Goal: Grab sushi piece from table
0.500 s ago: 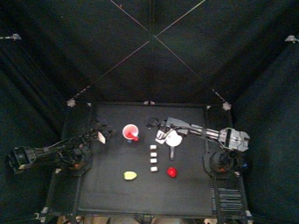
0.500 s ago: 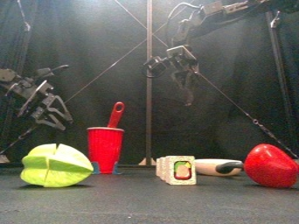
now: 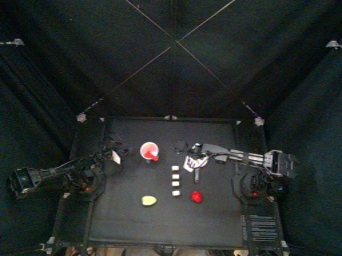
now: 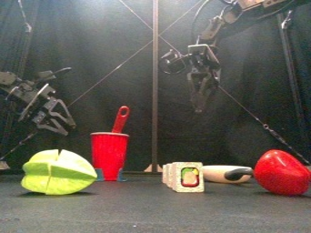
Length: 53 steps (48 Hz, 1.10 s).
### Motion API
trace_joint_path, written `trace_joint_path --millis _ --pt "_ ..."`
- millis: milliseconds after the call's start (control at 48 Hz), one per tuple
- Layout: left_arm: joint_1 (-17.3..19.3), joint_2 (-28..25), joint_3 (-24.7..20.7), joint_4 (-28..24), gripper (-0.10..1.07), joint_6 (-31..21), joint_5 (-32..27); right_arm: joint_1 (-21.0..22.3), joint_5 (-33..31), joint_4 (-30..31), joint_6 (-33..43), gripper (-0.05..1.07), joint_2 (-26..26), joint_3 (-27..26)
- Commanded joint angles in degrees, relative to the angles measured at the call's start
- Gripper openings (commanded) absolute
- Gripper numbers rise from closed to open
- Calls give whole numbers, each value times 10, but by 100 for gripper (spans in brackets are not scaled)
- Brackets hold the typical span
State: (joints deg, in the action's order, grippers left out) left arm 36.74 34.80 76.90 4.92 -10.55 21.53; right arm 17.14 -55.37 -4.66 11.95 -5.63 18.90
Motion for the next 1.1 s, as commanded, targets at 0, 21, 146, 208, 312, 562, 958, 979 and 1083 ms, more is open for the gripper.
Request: trace_joint_path --millis 0,21,146,208,312,562,958,979,1083 --pt "1 0 -5 0 86 1 4 0 45 -3 1 67 -33 18" --pt "1 -1 -5 0 86 0 3 1 55 -4 1 67 -35 25" --pt "2 0 -5 0 86 1 3 0 113 -11 -2 67 -56 63" --pt "2 0 -4 0 86 1 3 -1 141 -8 -4 67 -65 81" --pt "2 0 -2 0 86 1 3 -8 192 1 -11 67 -74 112" --pt "2 0 1 0 86 0 3 -29 316 72 -5 67 -90 191" --pt "3 0 1 0 86 1 3 -69 490 159 -4 67 -98 252" --pt "3 0 1 0 86 1 3 -69 499 161 -4 67 -97 255" --pt "3 0 1 0 86 1 4 -69 547 169 -4 67 -91 266"
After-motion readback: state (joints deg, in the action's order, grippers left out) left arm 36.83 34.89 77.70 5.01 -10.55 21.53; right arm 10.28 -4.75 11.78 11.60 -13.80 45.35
